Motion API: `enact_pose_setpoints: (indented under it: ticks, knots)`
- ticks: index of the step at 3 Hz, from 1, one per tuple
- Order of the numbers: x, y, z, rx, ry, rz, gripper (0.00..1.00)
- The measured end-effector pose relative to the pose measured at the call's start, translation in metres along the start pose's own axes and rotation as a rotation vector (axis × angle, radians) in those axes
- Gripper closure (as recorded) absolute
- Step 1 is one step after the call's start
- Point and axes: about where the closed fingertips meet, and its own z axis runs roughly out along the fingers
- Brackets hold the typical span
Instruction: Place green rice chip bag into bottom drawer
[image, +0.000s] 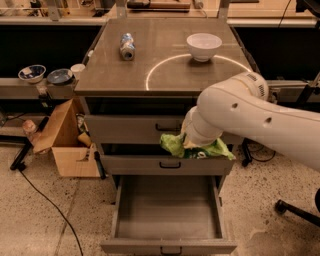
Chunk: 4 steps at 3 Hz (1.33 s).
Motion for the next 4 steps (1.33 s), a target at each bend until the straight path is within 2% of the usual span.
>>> enact_pose_setpoints:
  ticks: [1, 3, 4]
  knots:
    - [-0.007, 0.020, 0.018, -0.057, 0.022, -0.003, 1.00]
    - [-0.014, 0.062, 0.033, -0.165, 0.073, -0.017, 1.00]
    - [-0.014, 0.062, 0.033, -0.165, 0.073, -0.017, 1.00]
